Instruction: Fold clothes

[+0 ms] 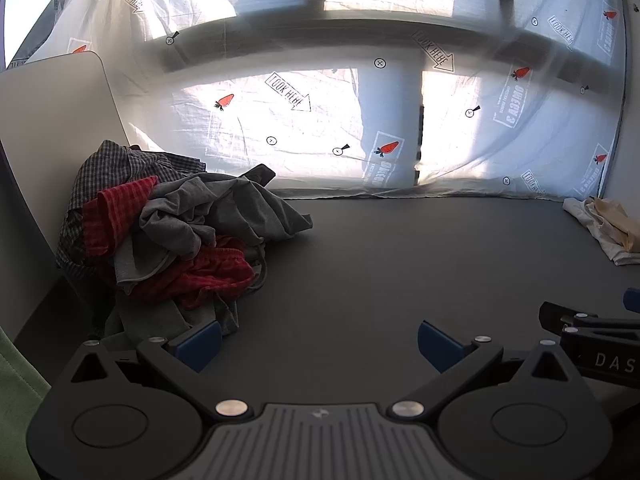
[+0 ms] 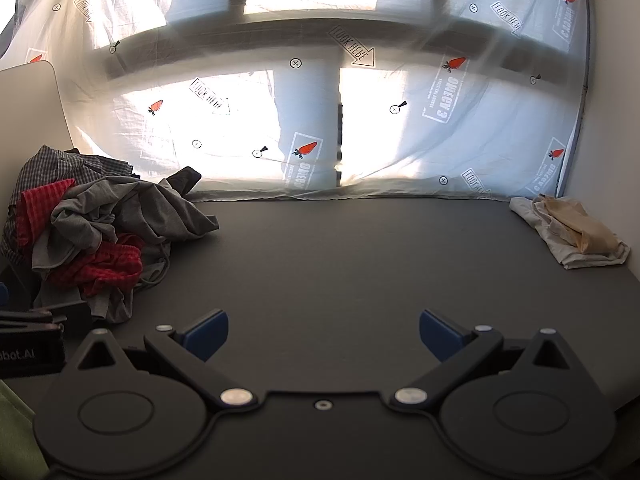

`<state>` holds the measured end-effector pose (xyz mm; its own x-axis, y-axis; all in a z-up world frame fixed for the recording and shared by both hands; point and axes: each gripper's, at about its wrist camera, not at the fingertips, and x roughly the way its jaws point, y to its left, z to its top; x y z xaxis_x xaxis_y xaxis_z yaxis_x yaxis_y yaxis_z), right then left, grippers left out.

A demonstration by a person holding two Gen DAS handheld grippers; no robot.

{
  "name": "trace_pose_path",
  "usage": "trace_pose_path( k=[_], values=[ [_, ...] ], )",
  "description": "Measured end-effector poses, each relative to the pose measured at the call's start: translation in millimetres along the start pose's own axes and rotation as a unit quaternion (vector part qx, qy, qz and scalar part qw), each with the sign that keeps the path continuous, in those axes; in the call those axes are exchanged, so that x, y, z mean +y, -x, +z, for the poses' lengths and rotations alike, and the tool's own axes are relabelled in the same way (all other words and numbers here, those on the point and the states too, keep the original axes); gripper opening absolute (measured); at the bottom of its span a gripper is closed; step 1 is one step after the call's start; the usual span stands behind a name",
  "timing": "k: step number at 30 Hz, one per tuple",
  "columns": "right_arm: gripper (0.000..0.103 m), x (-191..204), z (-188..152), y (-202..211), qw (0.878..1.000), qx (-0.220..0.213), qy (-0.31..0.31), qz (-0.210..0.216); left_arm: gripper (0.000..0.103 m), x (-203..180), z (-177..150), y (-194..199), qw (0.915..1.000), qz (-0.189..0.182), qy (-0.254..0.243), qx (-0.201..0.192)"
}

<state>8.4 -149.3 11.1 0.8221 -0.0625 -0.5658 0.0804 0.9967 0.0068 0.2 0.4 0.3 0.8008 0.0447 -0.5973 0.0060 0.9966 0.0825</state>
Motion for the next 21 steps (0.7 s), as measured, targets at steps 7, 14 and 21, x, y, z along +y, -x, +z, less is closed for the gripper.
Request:
trace_pose_path(
  k=[7,14,21],
  values=[
    [0.103,0.3,3.4,0.7,1.0,-0.003,-0.002,0.001,0.103,2.5,1.7,-0.1,1.0,-0.001,-0.001,0.001],
    [0.103,4.2,3.0,0.5,1.0,-0.003,0.001,-0.002,0.103,1.3,0.6,-2.8,1.0,0.0,-0.001,0.002],
    [0.103,5.6,2.2,-0.1,1.0,-0.001,0.003,-0.004,0.103,-0.2,0.2,-2.5,1.0,-0.002,-0.002,0.003]
  ],
)
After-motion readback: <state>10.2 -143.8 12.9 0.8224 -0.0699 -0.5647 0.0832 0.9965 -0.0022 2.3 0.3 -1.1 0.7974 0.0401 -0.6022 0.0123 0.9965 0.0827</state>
